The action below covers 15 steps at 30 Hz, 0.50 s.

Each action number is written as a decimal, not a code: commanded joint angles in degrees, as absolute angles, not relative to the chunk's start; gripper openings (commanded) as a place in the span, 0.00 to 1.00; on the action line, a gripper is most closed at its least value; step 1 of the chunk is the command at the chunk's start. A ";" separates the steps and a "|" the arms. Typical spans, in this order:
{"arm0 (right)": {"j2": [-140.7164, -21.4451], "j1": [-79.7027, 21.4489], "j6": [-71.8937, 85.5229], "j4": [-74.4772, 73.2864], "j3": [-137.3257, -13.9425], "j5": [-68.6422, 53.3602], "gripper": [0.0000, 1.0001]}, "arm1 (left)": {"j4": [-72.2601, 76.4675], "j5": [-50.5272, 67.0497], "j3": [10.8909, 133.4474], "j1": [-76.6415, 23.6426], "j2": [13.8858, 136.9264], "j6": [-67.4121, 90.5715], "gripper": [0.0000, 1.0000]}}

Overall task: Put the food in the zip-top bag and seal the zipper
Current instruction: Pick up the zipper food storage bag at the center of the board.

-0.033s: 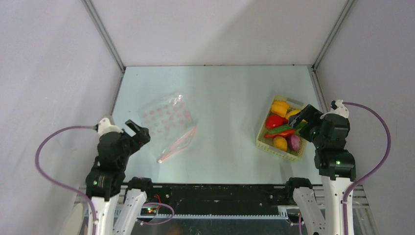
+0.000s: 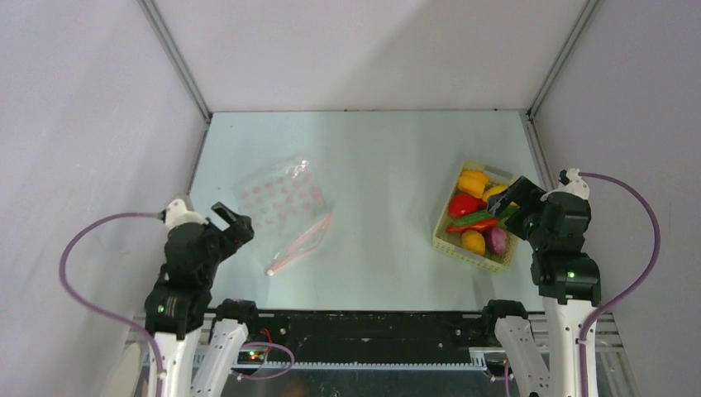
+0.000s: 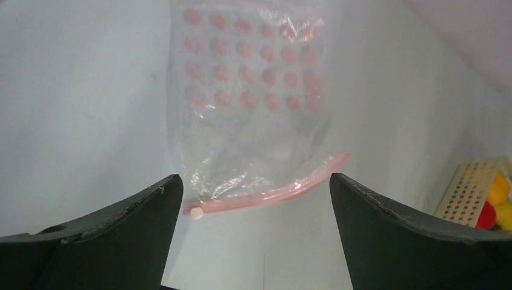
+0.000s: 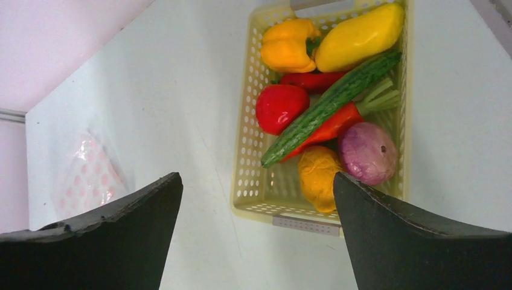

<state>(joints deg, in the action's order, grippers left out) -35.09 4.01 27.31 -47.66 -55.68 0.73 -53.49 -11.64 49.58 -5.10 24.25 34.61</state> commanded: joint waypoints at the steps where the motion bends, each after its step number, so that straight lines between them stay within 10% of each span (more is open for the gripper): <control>1: -33.22 4.22 25.23 -43.44 -56.98 -4.91 1.00 | -44.73 -0.86 44.73 -5.02 30.46 35.94 0.98; 15: -31.98 4.22 22.32 -35.06 -50.40 -21.04 1.00 | -33.28 -20.82 46.28 -30.20 63.18 22.89 0.98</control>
<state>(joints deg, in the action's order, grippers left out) -32.18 4.01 24.29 -38.94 -50.43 -15.44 -34.61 -12.01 43.11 -28.21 57.34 29.71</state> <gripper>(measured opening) 0.996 0.985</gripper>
